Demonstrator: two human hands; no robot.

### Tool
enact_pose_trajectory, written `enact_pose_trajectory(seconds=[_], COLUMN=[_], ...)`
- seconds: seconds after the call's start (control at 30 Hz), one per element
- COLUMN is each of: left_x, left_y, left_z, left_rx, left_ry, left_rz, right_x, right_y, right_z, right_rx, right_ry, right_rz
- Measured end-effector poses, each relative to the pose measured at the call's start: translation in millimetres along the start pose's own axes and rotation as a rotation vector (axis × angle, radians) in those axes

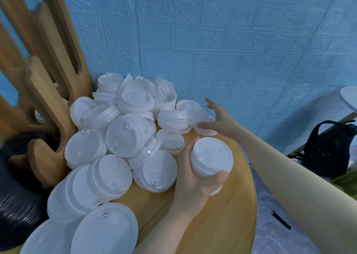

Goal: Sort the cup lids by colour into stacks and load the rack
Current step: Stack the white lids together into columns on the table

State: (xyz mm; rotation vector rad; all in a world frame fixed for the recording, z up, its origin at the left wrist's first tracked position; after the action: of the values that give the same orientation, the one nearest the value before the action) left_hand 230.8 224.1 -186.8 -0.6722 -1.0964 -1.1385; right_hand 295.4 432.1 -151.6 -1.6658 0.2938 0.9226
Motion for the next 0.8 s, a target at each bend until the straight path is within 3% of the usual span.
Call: enact_pose_trajectory(seconds=[0.3,0.53,0.67,0.8], left_x=[-0.2,1.0,1.6,2.5], left_y=[-0.4,0.0,-1.5,-2.7], left_z=[-1.8,-1.4,0.8,2.9], left_rx=[-0.002,-0.013,-0.038,-0.093], left_ry=[-0.009,-0.016,-0.021,-0.042], left_rz=[-0.028,-0.044,-0.033,-0.071], right_x=[-5.2,10.4,-4.8,-11.1], right_y=[13.2,-25.4,-54.7,-63.7], right_z=[19.7,-18.4,-70.7,-119.2], right_rx=[0.047,0.114,-0.001,-0.279], right_ry=[-0.014,-0.038,-0.124,-0.222], right_rz=[-0.135,0.032,0.215,0.144])
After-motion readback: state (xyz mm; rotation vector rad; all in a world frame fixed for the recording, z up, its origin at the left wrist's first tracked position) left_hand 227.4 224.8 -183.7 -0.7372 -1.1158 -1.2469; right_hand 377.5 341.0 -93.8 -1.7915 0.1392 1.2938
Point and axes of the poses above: each hand's wrist, its own z-axis towards the middle knuckle, its own y-axis out of the palm, x = y × z, the point moved 4 cm from there along z, towards the middle knuckle, and after that the axes turned 8 degrees about y, right-handed, at the moved point
